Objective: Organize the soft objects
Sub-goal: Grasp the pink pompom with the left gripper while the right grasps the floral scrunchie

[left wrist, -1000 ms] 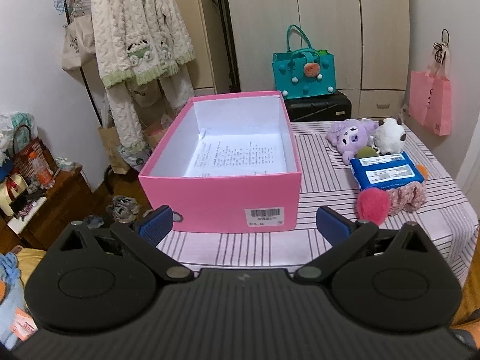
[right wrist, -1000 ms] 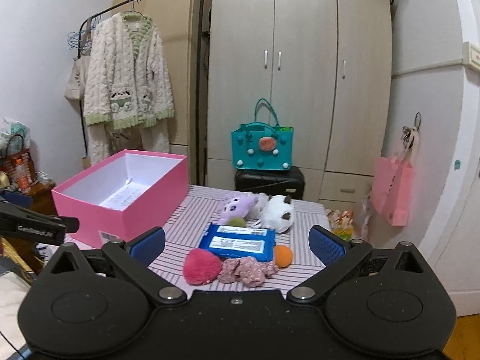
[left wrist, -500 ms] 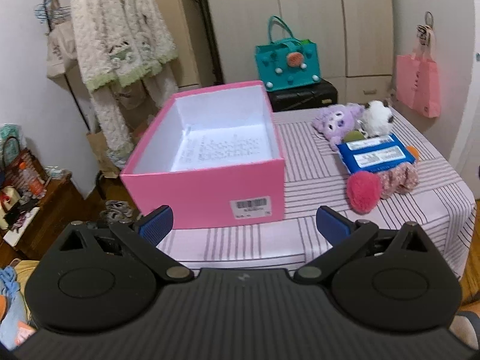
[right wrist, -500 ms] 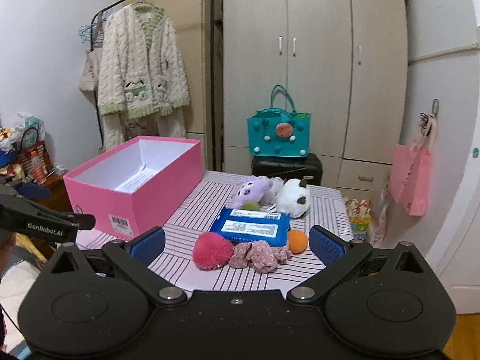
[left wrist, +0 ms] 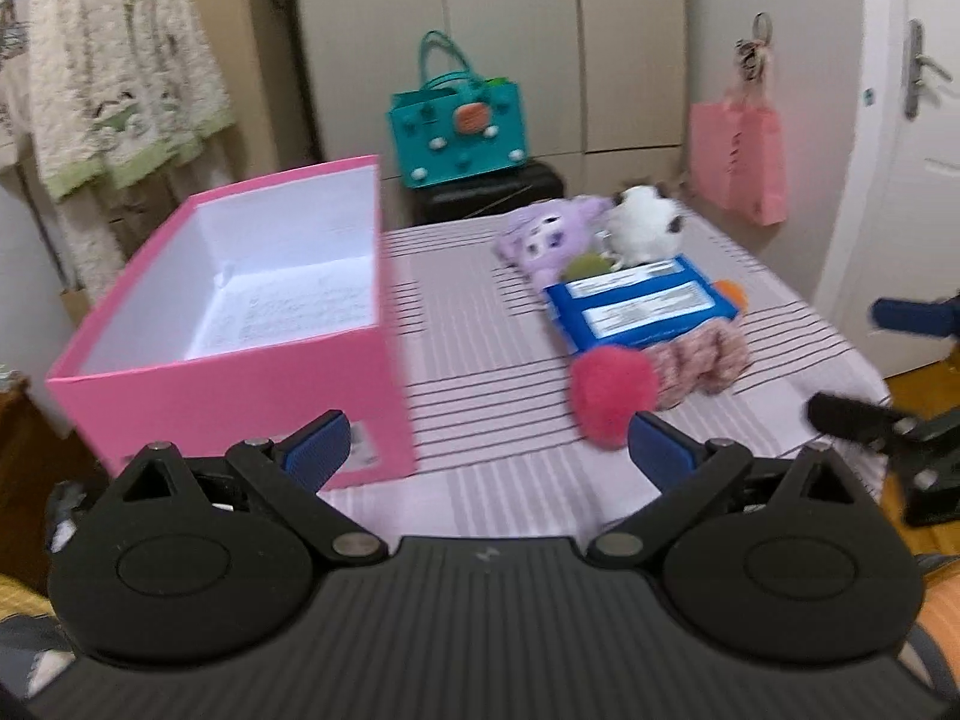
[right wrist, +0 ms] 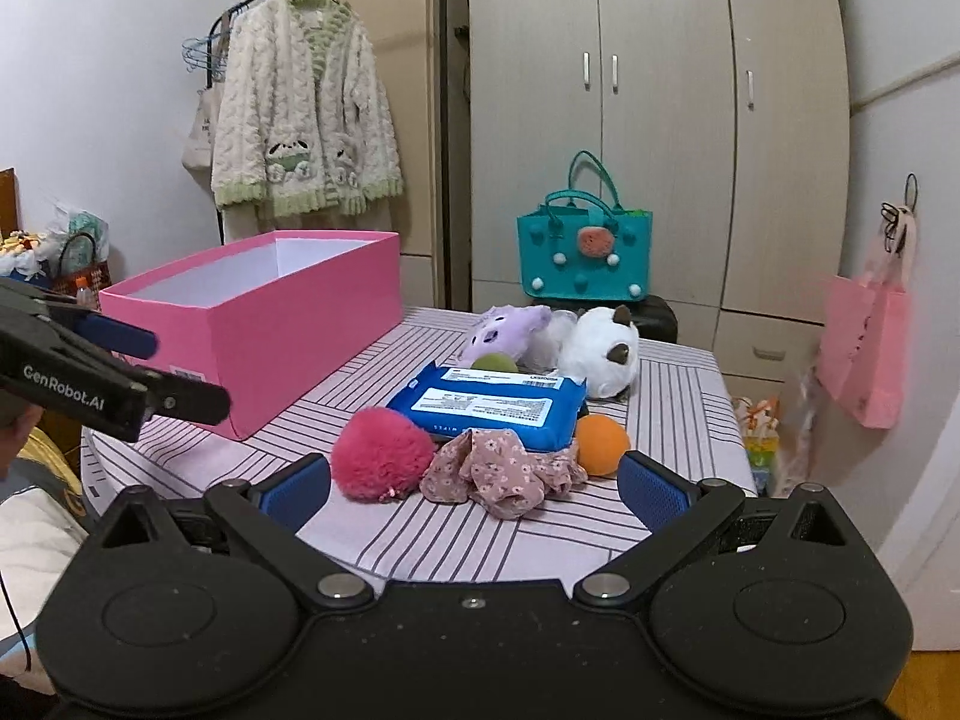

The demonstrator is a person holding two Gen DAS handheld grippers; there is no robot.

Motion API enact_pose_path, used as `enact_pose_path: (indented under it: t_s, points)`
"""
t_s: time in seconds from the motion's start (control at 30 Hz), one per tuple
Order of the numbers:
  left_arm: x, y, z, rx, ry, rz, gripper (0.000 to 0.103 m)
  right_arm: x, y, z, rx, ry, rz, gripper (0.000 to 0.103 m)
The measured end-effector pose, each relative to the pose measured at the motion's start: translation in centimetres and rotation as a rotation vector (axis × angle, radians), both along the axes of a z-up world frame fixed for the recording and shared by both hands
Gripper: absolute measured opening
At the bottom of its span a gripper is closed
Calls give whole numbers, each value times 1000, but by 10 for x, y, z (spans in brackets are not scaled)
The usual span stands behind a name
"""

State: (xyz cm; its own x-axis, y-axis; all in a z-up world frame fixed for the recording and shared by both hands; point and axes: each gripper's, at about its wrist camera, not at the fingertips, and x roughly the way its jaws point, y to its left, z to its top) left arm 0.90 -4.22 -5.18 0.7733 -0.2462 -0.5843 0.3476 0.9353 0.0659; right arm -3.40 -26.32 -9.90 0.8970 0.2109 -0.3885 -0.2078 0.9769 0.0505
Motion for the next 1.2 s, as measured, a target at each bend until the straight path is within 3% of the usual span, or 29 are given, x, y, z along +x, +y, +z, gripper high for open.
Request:
enact_pose_path:
  t_s: [0.2,0.37,0.53,0.7,0.77,1.1,1.2]
  points:
    - [12,-19,-11,-6,-42,-58,99,28,-8,-22,35,46,31,102]
    - [21,-38,-20,-6,-75,-118,99,53,-16,-40,103,100,14,94]
    - [41,-52,-32,-51,-4,-149,95,69,-13,-51,79,113,17,89]
    - [57,-61,-46,-71,39,-164,74,83,-13,-55,72,135,21,89]
    - [62,-62,-52,-70,54,-175,70,90,-12,-57,57,151,17,89]
    - [89,-59,-65,-167,186,-177,60,101,-2,-64,4,120,22,89]
    - [93,-59,-68,-178,192,-164,54,102,-2,-66,16,102,16,89]
